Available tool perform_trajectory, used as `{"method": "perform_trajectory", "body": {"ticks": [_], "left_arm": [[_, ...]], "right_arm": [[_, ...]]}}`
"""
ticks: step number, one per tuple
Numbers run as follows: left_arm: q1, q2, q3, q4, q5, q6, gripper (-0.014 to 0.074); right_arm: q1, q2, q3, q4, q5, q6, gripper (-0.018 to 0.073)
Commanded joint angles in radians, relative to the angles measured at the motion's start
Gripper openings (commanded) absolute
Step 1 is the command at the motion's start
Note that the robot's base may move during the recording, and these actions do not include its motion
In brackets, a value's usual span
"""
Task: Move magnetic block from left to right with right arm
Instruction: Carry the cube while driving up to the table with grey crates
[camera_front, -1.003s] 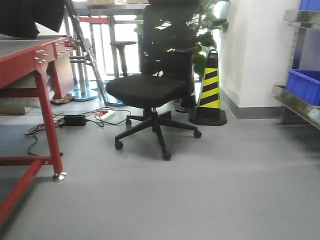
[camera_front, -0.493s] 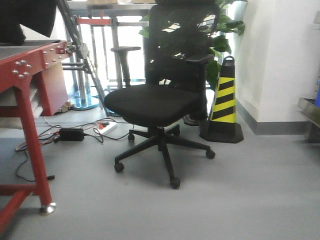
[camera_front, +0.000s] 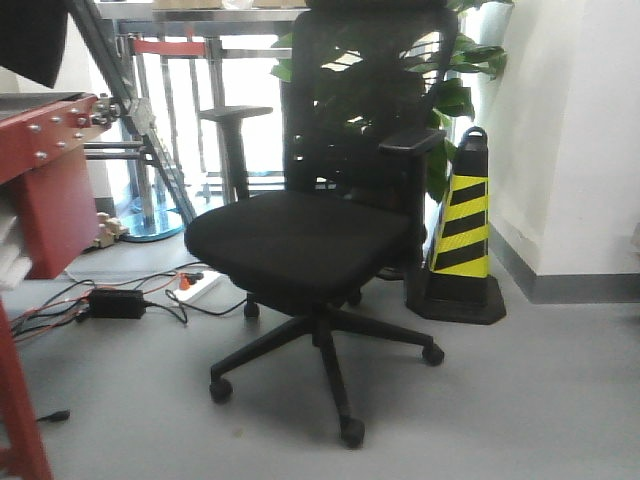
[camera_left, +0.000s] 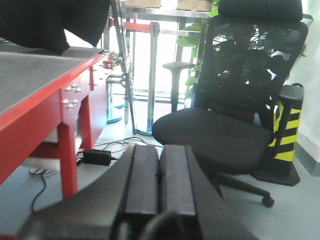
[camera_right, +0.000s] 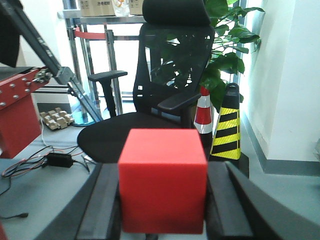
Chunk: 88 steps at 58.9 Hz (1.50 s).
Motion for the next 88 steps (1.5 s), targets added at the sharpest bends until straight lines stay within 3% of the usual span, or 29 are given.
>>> {"method": "perform_trajectory", "body": {"ticks": [1, 88], "left_arm": [[-0.004, -0.005, 0.009, 0.0, -0.088, -0.004, -0.0116], [-0.004, -0.005, 0.009, 0.0, -0.088, -0.004, -0.0116]], "right_arm": [[-0.005, 0.012, -0.026, 0.0, -0.088, 0.0, 0.0307], [-0.005, 0.012, -0.026, 0.0, -0.088, 0.0, 0.0307]]}}
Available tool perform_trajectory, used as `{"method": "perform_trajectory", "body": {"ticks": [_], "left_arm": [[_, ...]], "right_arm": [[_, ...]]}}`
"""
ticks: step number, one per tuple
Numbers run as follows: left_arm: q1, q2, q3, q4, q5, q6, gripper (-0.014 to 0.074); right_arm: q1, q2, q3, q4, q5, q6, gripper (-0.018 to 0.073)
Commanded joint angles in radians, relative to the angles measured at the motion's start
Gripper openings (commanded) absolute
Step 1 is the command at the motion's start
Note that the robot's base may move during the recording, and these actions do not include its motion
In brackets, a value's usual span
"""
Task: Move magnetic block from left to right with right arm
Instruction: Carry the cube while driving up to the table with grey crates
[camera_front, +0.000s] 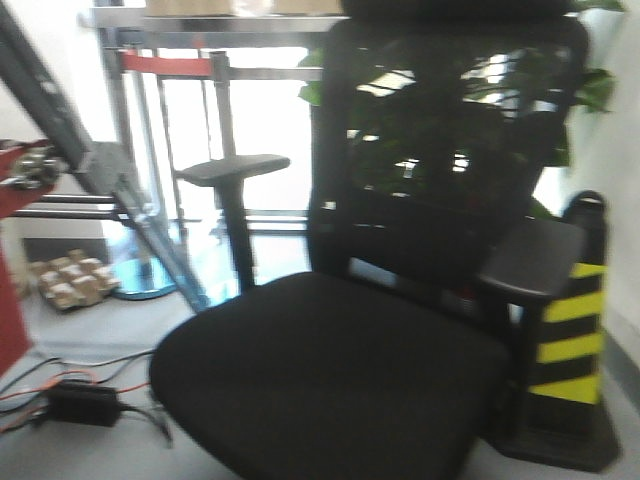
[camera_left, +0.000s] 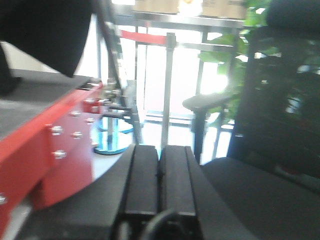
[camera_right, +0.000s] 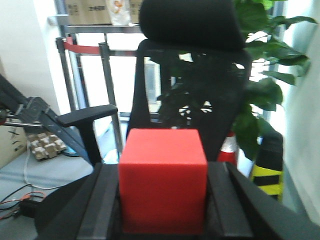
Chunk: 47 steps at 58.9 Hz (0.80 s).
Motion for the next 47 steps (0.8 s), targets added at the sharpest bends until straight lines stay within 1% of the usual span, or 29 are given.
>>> {"method": "perform_trajectory", "body": {"ticks": [1, 47], "left_arm": [[-0.004, -0.005, 0.009, 0.0, -0.088, -0.004, -0.0116], [-0.004, -0.005, 0.009, 0.0, -0.088, -0.004, -0.0116]], "right_arm": [[-0.005, 0.012, -0.029, 0.0, -0.088, 0.0, 0.0307], [-0.005, 0.012, -0.029, 0.0, -0.088, 0.0, 0.0307]]}}
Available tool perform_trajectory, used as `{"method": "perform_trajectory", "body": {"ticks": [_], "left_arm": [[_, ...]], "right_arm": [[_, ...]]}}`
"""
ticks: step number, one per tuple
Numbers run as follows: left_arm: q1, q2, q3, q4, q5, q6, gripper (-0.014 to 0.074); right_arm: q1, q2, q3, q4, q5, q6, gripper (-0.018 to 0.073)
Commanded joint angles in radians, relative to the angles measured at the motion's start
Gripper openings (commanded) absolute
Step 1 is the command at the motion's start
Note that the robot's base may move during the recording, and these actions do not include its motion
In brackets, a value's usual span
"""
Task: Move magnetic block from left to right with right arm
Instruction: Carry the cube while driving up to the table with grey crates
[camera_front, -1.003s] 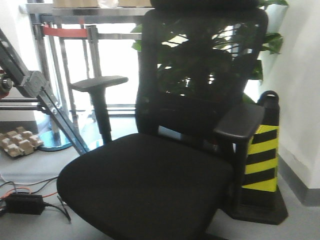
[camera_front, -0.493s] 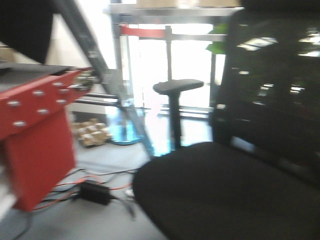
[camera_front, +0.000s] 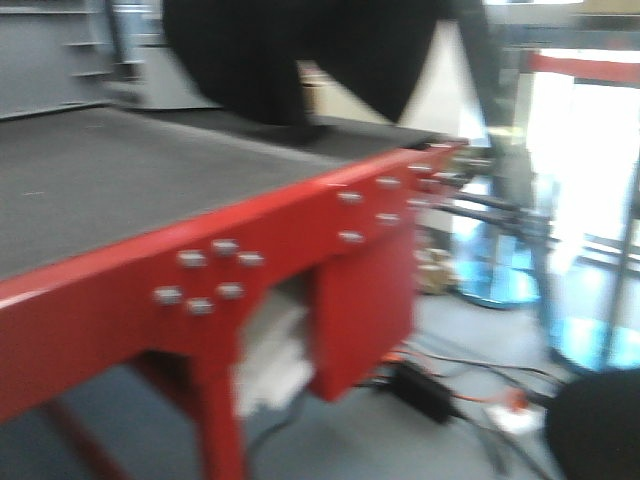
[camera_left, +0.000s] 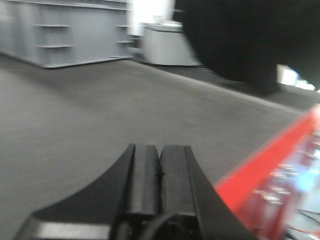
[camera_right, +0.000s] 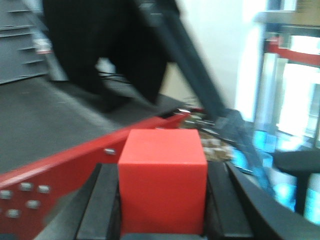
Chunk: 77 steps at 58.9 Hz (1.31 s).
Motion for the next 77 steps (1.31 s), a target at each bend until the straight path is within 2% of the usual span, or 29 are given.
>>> {"method": "perform_trajectory", "body": {"ticks": [1, 77], "left_arm": [[-0.004, -0.005, 0.009, 0.0, -0.088, -0.004, -0.0116], [-0.004, -0.005, 0.009, 0.0, -0.088, -0.004, -0.0116]], "right_arm": [[-0.005, 0.012, -0.029, 0.0, -0.088, 0.0, 0.0307], [-0.005, 0.012, -0.029, 0.0, -0.088, 0.0, 0.0307]]}}
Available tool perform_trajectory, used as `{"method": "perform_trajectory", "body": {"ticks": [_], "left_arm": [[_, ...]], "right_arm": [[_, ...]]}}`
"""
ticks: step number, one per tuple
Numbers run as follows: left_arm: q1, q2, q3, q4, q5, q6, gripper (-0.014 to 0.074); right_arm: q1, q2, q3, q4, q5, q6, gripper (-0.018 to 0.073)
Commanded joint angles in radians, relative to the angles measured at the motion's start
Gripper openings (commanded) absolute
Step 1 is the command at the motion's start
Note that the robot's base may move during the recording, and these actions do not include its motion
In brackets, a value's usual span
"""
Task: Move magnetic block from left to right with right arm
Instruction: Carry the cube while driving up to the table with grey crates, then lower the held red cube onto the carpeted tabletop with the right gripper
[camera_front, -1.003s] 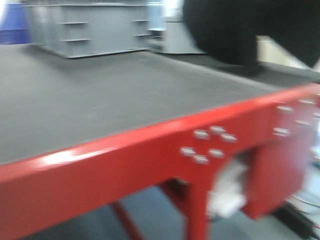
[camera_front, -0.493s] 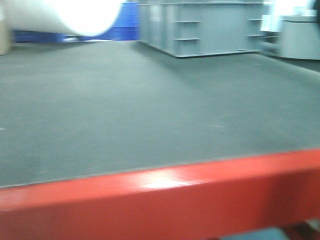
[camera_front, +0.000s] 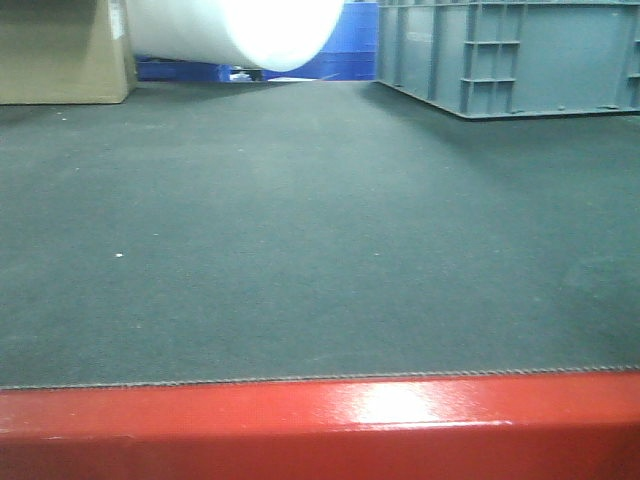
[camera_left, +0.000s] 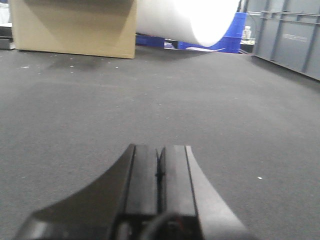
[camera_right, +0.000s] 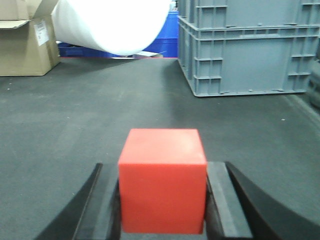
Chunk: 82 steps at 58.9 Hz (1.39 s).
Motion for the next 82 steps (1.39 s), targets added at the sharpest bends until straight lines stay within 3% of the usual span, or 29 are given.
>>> {"method": "perform_trajectory", "body": {"ticks": [1, 65, 82], "left_arm": [[-0.004, -0.005, 0.009, 0.0, -0.088, -0.004, -0.0116], [-0.004, -0.005, 0.009, 0.0, -0.088, -0.004, -0.0116], [-0.004, -0.005, 0.009, 0.0, -0.088, -0.004, -0.0116]], "right_arm": [[-0.005, 0.012, -0.029, 0.0, -0.088, 0.0, 0.0307], [-0.005, 0.025, -0.029, 0.001, -0.098, 0.0, 0.0307], [0.012, 0.317, -0.162, 0.017, -0.081, 0.0, 0.0307]]}}
